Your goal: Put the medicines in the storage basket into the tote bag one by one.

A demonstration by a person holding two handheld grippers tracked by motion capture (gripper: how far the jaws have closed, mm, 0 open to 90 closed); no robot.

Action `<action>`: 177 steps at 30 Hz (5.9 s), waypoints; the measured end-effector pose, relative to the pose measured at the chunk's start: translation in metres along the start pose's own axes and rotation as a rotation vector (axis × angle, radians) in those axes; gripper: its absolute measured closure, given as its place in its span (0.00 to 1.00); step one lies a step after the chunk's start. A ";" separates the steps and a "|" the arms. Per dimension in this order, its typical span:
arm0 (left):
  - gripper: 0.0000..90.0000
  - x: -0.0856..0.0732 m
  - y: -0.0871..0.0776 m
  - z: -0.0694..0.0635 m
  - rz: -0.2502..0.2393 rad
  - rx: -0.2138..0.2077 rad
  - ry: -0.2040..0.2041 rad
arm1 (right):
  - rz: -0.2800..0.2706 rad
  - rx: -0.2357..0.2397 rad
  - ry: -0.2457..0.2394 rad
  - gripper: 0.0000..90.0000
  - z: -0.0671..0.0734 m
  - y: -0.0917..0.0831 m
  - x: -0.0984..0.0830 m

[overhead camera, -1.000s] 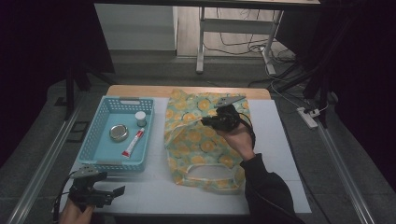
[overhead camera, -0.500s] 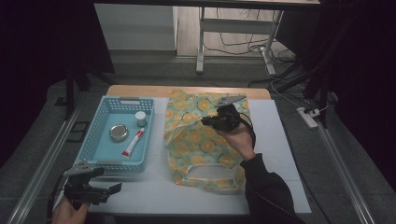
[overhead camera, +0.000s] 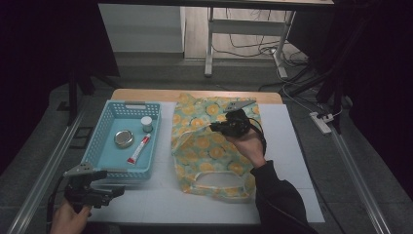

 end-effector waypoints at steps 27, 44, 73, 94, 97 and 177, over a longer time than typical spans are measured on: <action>0.00 0.040 0.011 0.027 0.032 0.027 0.029 | -0.003 -0.001 0.003 1.00 -0.002 -0.001 0.000; 0.00 0.065 0.035 0.064 0.056 0.084 0.037 | -0.006 -0.003 -0.002 1.00 -0.001 -0.002 0.001; 0.00 0.088 0.068 0.122 0.164 0.161 -0.040 | -0.016 0.001 -0.014 1.00 0.000 -0.004 0.002; 0.00 0.083 0.109 0.154 0.271 0.183 -0.014 | -0.010 0.010 -0.016 1.00 -0.001 -0.004 0.001; 0.00 0.080 0.114 0.158 0.293 0.196 -0.013 | -0.007 0.011 -0.017 1.00 -0.001 -0.004 0.001; 0.22 0.117 0.082 0.075 0.263 0.042 0.126 | -0.037 0.000 -0.026 1.00 -0.002 -0.005 0.004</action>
Point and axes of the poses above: each handheld gripper's, and its own axes: y roughly forward along the jaws, x roughly out of its top, z roughly to its left, the point moved 9 cm from there along y, roughly forward along the jaws, and after that the axes turned 9 degrees about y, right-handed, at the moved point
